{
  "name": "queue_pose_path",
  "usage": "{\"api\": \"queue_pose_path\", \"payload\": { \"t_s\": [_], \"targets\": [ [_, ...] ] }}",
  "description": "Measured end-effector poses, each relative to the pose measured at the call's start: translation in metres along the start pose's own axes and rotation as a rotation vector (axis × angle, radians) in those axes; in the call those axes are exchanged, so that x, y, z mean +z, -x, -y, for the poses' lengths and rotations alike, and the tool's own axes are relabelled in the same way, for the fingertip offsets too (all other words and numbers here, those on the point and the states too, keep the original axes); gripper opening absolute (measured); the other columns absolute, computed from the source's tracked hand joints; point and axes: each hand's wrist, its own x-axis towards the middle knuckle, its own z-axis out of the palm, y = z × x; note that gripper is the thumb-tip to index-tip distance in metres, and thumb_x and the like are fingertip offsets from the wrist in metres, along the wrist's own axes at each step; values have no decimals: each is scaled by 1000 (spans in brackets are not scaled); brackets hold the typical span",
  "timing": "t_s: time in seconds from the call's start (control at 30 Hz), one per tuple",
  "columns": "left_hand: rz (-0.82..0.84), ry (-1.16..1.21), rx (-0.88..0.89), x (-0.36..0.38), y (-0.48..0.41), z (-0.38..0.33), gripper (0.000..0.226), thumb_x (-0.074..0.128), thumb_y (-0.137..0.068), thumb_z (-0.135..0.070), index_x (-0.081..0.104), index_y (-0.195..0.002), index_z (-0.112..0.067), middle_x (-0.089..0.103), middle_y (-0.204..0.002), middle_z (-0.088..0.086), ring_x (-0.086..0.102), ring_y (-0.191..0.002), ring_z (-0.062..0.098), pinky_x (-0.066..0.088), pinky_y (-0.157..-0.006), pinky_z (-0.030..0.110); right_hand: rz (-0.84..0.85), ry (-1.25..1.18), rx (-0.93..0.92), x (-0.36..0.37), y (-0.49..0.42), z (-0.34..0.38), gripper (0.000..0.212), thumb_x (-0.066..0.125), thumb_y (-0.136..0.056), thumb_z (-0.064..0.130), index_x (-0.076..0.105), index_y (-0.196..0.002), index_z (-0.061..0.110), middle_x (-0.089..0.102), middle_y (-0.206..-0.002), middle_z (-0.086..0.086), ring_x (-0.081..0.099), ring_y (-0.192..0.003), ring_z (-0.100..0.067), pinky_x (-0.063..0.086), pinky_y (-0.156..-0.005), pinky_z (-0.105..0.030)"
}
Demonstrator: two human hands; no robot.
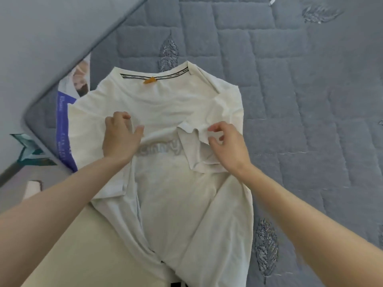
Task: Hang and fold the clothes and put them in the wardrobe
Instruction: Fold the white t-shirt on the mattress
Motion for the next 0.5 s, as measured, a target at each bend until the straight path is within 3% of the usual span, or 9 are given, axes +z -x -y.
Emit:
{"api": "queue_pose_path", "payload": {
  "t_s": [0.17, 0.27, 0.33, 0.4, 0.5],
  "targets": [
    [63, -74, -212, -3, -12, 21, 71, 70, -75, -54, 38, -117, -6, 44, -120, 12, 52, -102, 32, 46, -79, 44, 118, 400, 75, 31, -36, 8, 52, 60, -88, 42, 38, -129, 19, 43, -126, -6, 42, -114, -29, 40, -78, -38],
    [2, -103, -223, 6, -22, 27, 60, 55, -88, -55, 40, -116, -4, 47, -118, 14, 54, -103, 35, 41, -75, 41, 106, 545, 85, 36, -50, 2, 28, 49, -94, 31, 41, -112, 11, 50, -109, -7, 48, -100, -31, 41, -72, -38],
    [-27, -170, -181, 11, -29, 28, 45, 50, -93, -42, 44, -113, -3, 49, -115, 15, 55, -99, 37, 37, -70, 38, 148, 479, 47, 34, -55, -1, 13, 41, -95, 25, 41, -97, 12, 52, -86, -3, 50, -79, -27, 34, -58, -34],
    [-25, -126, -181, 12, -35, 29, 30, 49, -94, -30, 48, -110, -5, 55, -107, 12, 55, -94, 34, 36, -69, 36, 122, 310, 50, 30, -58, 4, 14, 41, -94, 26, 41, -89, 12, 50, -72, 0, 47, -64, -21, 32, -52, -33],
    [-43, 194, -217, 9, -43, 23, 11, 50, -93, -22, 48, -98, -12, 56, -93, 3, 52, -85, 21, 37, -70, 31, 42, -201, 248, 28, -66, 26, 7, 49, -92, 21, 48, -91, 14, 58, -76, -3, 57, -62, -17, 51, -61, -33]
  ]
}}
